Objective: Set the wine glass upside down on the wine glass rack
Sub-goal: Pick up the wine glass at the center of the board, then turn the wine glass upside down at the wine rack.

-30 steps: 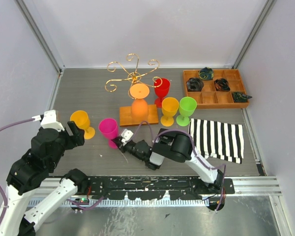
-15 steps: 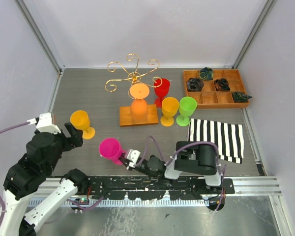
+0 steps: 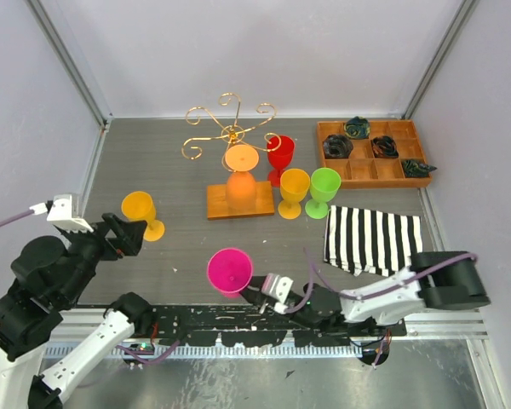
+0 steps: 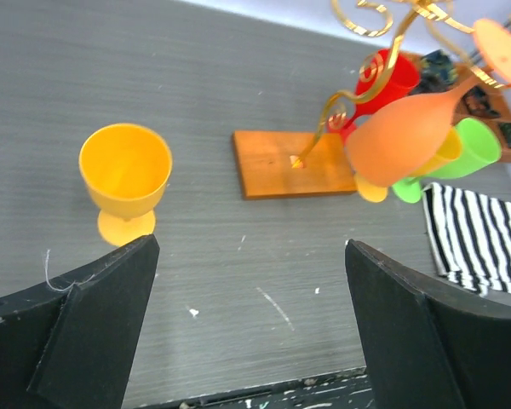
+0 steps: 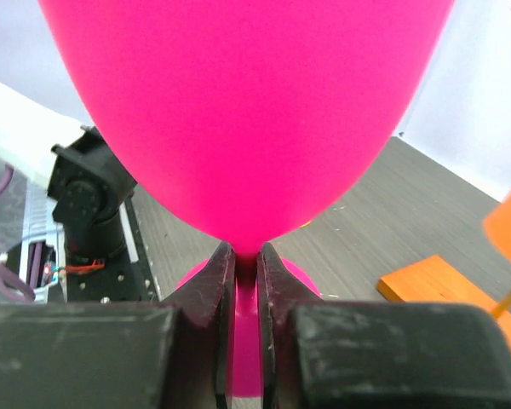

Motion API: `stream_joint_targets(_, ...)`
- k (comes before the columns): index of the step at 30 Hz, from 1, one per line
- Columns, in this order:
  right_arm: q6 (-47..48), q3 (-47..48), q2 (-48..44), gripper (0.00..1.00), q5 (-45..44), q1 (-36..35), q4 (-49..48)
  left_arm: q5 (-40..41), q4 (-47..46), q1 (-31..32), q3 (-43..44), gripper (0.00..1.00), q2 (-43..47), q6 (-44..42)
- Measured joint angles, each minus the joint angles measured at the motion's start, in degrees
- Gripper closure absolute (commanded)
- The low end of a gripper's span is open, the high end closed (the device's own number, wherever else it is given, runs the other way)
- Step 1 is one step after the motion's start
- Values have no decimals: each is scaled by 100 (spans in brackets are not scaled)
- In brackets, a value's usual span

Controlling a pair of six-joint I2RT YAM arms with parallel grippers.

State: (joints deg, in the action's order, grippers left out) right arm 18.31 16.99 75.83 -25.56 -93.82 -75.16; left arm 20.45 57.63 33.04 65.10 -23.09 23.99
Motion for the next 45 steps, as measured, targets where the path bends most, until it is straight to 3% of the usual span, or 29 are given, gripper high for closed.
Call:
stream_joint_targets(9,-140,140,-2872,99,-876,48,2476,-1047,-511,0,284,4,-704,96)
stream_joint_targets(16,-531,179,-4636,99,-275,1040,3919,-1954,-1167,0,332,8,-1062,590)
stream_joint_targets(21,-785,382,-4822,99,205,1738,4472,-2411,-1626,0,79,11,-1187,938)
stream_joint_targets(28,-717,328,-4837,99,474,1847,4306,-2612,-2164,72,-271,12,-1180,1432)
stream_joint_targets(32,-621,205,-4830,99,616,1853,4044,-2358,-2455,691,-546,16,-1270,1631)
stream_joint_targets(38,-549,-26,-4717,100,734,1853,3512,-1032,-3274,2872,-778,20,-1840,1690)
stream_joint_targets(40,-514,-83,-4677,99,778,1856,3316,-752,-3617,3309,-960,22,-1976,1729)
stream_joint_targets(45,-487,-254,-4568,99,927,1856,2667,-330,-4406,3604,-1526,27,-2061,2009)
